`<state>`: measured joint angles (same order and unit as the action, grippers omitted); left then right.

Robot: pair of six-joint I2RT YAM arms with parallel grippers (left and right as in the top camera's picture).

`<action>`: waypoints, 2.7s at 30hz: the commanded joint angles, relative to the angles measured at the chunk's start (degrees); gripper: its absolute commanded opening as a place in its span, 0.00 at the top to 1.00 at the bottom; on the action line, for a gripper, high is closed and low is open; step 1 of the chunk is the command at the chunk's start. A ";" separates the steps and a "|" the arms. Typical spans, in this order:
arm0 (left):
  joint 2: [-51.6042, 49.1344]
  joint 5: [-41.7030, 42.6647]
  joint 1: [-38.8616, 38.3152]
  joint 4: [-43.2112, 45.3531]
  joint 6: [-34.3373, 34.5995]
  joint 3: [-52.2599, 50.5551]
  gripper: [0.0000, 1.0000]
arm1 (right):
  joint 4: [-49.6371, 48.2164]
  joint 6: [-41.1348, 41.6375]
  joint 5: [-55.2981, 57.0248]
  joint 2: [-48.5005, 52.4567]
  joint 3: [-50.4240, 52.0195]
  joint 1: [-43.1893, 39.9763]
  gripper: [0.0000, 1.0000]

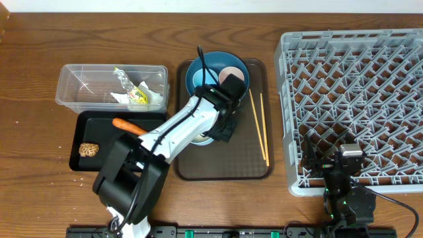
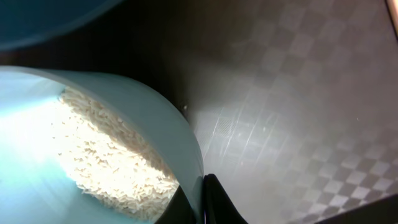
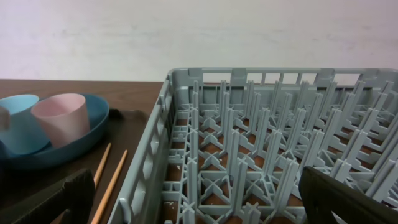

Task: Sort waste into correct bins and load items into the dishwasher rack
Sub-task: 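Lower the left gripper and grasp the rim of the rice bowl, then lift the rice bowl and carry it left over the black tray, then tilt the bowl with the left gripper to pour rice onto the black tray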

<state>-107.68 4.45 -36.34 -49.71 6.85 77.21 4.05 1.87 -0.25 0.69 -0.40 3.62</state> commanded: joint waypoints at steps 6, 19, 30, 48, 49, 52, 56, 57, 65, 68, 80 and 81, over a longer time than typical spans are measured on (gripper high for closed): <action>2.97 0.04 2.58 -0.92 1.38 0.57 0.94 | 0.22 -0.68 -0.02 -0.24 0.09 -1.55 0.01; 11.67 -1.25 9.25 -1.95 1.29 0.55 0.94 | 0.22 -0.68 -0.02 -0.24 0.09 -1.55 0.01; 17.16 -4.68 15.02 -6.82 -0.15 0.55 0.94 | 0.22 -0.68 -0.02 -0.26 0.09 -1.55 0.01; 18.88 12.90 36.96 -8.57 -1.36 -0.17 0.94 | 0.22 -0.68 -0.02 -0.24 0.09 -1.55 0.01; 19.04 14.16 38.01 -8.59 -1.79 -0.48 0.94 | 0.22 -0.68 -0.02 -0.24 0.09 -1.55 0.01; 19.43 18.36 40.98 -8.59 -3.13 -1.60 0.94 | 0.22 -0.68 -0.02 -0.26 0.09 -1.55 0.01; 20.22 23.74 45.09 -8.46 -5.03 -3.65 0.94 | 0.22 -0.68 -0.02 -0.26 0.09 -1.55 0.01; 20.46 24.72 46.05 -8.39 -5.27 -4.15 0.94 | 0.22 -0.68 -0.02 -0.24 0.09 -1.55 0.01; 21.64 37.88 53.96 -8.24 -12.85 -7.85 0.94 | 0.22 -0.68 -0.02 -0.24 0.09 -1.55 0.01; 21.64 41.70 56.50 -7.52 -15.56 -11.08 0.94 | 0.22 -0.68 -0.02 -0.26 0.09 -1.55 0.01; 21.66 64.00 70.60 -4.94 -29.46 -22.93 0.94 | 0.22 -0.68 -0.02 -0.26 0.09 -1.55 0.01; 21.66 65.72 71.41 -5.51 -31.63 -23.30 0.94 | 0.22 -0.68 -0.02 -0.24 0.09 -1.55 0.01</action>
<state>-86.61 61.49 33.08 -54.22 -17.61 54.87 4.05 1.87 -0.25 0.69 -0.40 3.62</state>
